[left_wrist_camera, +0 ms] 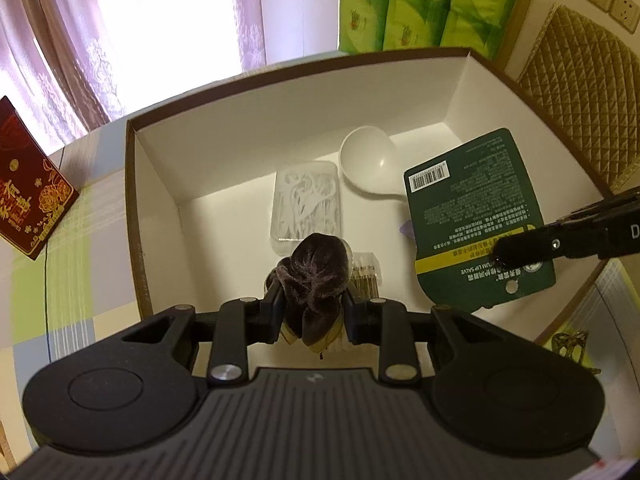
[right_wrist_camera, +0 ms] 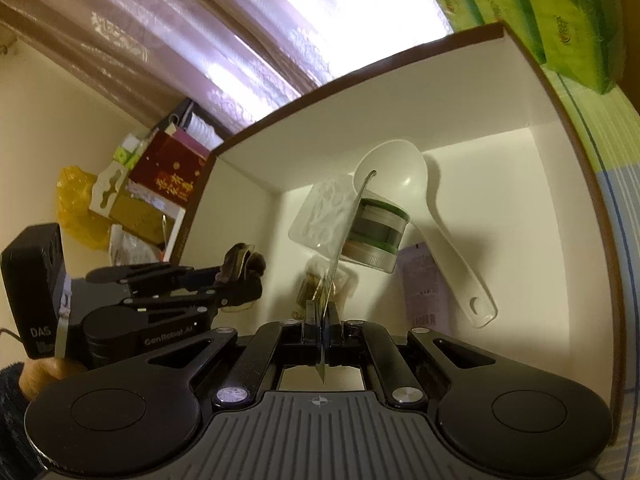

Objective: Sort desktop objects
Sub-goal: 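Lift the scrunchie and green card and carry both over the brown box, then open both tools to drop the scrunchie and green card into the box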

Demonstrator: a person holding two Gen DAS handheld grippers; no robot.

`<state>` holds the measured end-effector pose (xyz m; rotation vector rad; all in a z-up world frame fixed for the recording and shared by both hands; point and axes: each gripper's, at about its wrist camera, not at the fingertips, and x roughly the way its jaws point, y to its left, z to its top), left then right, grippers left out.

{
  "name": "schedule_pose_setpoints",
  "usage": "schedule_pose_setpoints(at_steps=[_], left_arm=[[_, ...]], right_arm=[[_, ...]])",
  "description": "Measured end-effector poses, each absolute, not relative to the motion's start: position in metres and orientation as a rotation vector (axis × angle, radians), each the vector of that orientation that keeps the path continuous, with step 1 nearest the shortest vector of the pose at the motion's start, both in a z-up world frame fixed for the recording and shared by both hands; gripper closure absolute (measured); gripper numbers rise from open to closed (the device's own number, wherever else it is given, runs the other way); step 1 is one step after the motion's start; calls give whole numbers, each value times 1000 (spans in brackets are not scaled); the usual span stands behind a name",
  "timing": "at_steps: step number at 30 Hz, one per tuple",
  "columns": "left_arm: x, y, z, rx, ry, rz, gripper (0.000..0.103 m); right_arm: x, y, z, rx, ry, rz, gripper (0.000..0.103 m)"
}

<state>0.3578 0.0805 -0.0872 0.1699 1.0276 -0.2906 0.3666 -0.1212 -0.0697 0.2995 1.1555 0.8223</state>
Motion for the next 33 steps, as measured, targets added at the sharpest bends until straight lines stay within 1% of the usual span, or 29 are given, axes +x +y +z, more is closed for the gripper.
schedule_pose_setpoints(at_steps=[9, 12, 14, 15, 17, 20, 32, 33], left_arm=[[361, 79, -98, 175, 1065, -269, 74], [361, 79, -99, 178, 1074, -264, 70], [360, 78, -99, 185, 1072, -264, 61], [360, 78, -98, 185, 1068, -266, 60], [359, 77, -95, 177, 1061, -281, 49], [356, 73, -92, 188, 1046, -284, 44], [351, 72, -89, 186, 1043, -281, 43], [351, 72, -89, 186, 1044, -281, 43]], right_arm=[[367, -117, -73, 268, 1189, 829, 103], [367, -116, -73, 264, 1193, 830, 103], [366, -115, -73, 258, 1197, 831, 103], [366, -112, -73, 253, 1198, 830, 103], [366, -109, -73, 242, 1202, 825, 103], [365, -105, -74, 233, 1210, 821, 103], [361, -96, -75, 168, 1204, 849, 103], [360, -95, -74, 158, 1199, 855, 101]])
